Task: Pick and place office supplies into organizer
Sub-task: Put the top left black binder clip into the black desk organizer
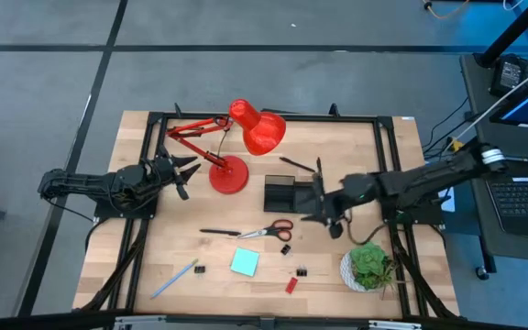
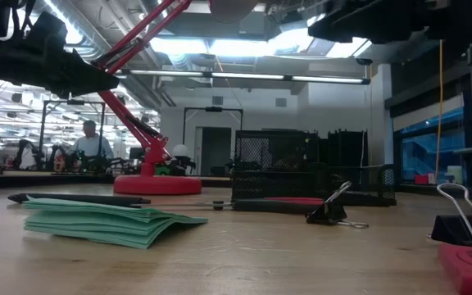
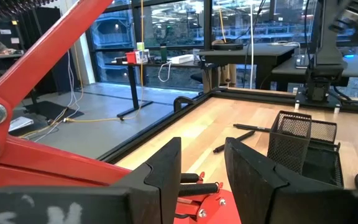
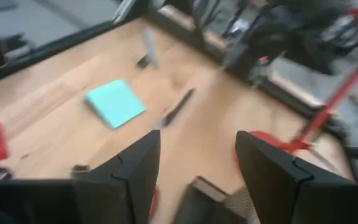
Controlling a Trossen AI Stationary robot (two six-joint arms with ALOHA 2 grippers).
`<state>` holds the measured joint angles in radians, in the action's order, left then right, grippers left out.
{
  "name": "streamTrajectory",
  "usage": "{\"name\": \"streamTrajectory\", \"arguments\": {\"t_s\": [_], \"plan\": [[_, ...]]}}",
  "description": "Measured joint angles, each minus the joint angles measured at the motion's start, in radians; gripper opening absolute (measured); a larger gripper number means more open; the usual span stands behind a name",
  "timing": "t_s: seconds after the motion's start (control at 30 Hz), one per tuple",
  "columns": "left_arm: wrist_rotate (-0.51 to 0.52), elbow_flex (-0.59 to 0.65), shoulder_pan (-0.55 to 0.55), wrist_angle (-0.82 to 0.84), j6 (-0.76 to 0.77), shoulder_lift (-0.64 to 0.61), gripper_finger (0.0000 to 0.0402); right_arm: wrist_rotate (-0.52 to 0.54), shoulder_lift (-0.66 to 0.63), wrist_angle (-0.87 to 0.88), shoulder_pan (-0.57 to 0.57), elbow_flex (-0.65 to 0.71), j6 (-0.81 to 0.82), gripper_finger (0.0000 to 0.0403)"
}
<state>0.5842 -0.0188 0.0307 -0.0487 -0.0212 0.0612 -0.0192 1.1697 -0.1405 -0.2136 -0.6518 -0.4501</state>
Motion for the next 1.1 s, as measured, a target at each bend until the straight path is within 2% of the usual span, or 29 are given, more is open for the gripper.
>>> {"name": "streamTrajectory", "arguments": {"t_s": [0.23,0.5,0.93,1.1], "plan": [[0.0,0.0,0.0,0.0,0.0,0.0,0.0118,0.0,0.228,0.084,-0.065,-0.131,-0.008,0.0212],[0.0,0.0,0.0,0.0,0.0,0.0,0.0118,-0.001,0.417,0.128,-0.114,-0.2,-0.065,0.0212],[0.0,0.0,0.0,0.0,0.0,0.0,0.0118,-0.013,0.544,0.12,-0.171,-0.212,-0.106,0.0212],[0.0,0.0,0.0,0.0,0.0,0.0,0.0118,-0.055,0.573,0.086,-0.171,-0.212,-0.105,0.0212]]}}
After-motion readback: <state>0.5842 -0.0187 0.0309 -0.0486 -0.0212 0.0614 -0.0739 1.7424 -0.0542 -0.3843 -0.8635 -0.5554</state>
